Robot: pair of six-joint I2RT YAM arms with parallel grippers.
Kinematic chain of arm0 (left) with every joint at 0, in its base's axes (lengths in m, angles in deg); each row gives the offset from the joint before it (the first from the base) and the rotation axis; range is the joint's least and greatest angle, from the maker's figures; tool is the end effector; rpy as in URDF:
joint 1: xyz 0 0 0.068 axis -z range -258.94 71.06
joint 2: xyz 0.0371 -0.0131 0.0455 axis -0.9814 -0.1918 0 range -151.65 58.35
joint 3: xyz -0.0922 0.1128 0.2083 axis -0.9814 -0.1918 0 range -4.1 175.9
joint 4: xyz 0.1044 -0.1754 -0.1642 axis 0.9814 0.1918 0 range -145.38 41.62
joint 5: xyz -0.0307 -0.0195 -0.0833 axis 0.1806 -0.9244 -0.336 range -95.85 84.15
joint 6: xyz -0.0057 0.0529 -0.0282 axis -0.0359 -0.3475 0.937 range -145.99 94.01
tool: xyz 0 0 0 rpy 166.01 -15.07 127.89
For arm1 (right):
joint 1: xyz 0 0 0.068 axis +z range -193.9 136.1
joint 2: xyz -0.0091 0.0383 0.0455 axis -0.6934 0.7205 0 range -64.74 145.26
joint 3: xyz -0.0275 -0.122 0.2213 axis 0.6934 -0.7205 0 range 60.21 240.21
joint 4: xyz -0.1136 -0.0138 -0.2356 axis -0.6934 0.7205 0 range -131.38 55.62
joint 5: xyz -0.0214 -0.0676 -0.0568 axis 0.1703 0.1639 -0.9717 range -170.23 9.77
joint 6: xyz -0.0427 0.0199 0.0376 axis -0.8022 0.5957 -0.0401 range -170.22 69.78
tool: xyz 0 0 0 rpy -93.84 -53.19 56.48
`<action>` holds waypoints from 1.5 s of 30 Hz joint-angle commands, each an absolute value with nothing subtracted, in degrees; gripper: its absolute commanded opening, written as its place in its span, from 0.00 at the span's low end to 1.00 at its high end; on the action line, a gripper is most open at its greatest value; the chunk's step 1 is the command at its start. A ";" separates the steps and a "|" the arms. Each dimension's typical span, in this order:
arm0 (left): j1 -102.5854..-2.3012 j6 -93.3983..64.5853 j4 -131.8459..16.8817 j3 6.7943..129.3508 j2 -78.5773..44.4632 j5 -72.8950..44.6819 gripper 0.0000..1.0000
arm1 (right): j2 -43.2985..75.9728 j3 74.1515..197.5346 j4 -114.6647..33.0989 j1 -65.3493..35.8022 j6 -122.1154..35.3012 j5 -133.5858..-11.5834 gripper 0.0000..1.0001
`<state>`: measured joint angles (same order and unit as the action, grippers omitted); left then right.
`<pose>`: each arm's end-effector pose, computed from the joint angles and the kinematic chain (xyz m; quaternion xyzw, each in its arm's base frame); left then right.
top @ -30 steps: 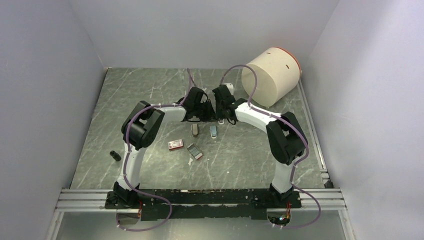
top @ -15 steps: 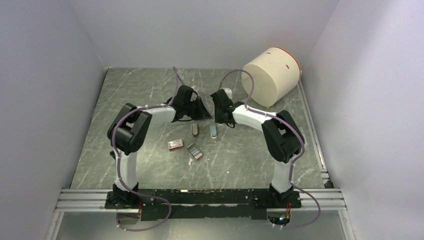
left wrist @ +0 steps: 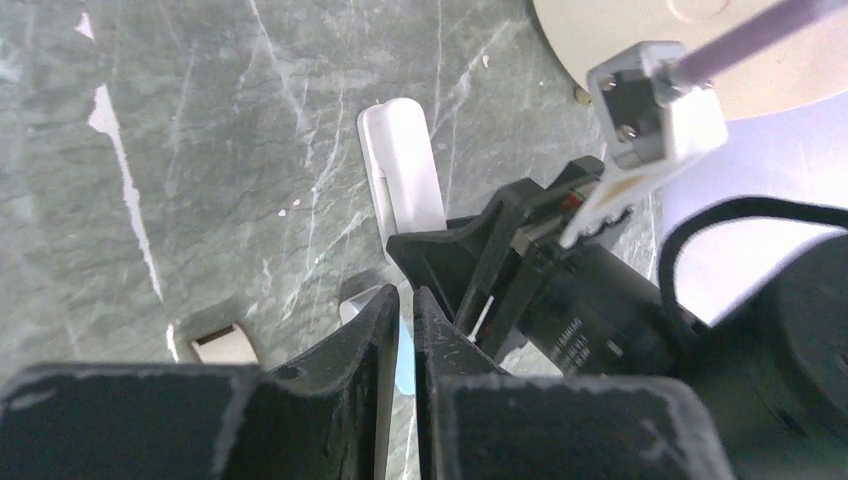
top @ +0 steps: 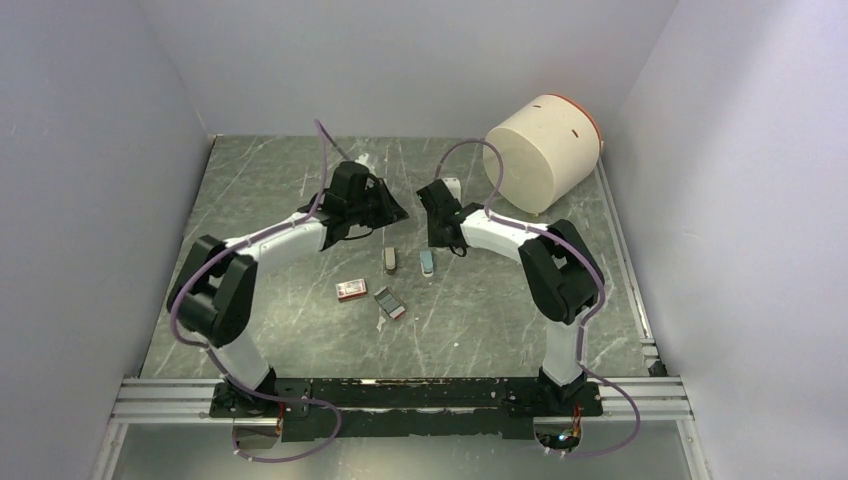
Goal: Load the staples into the stapler
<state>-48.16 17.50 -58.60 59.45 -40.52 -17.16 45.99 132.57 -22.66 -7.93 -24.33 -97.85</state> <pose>0.3327 -0.2084 0.1997 -0.0489 0.8707 -0.3595 0.3319 0.3313 0.2238 0.1392 -0.0400 0.9479 0.0179 0.3156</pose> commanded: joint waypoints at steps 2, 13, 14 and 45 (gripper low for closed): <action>-48.18 15.16 -57.47 55.68 -33.69 -10.08 0.17 | 47.01 134.17 -19.03 -7.86 -24.10 -97.57 0.32; -48.18 12.42 -51.42 54.35 -25.93 -7.11 0.20 | 44.32 142.01 -15.09 -7.83 -26.00 -99.13 0.57; -48.19 12.16 -50.63 54.35 -25.07 -6.66 0.21 | 43.68 142.04 -15.02 -7.85 -25.91 -99.39 0.61; -48.17 -4.80 -6.94 71.25 18.44 16.97 0.90 | -21.09 125.18 4.31 -7.78 -22.12 -121.37 1.00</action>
<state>-48.16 -1.50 -14.32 65.88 16.55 12.53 -20.34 121.66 -0.80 -7.83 -21.62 -114.92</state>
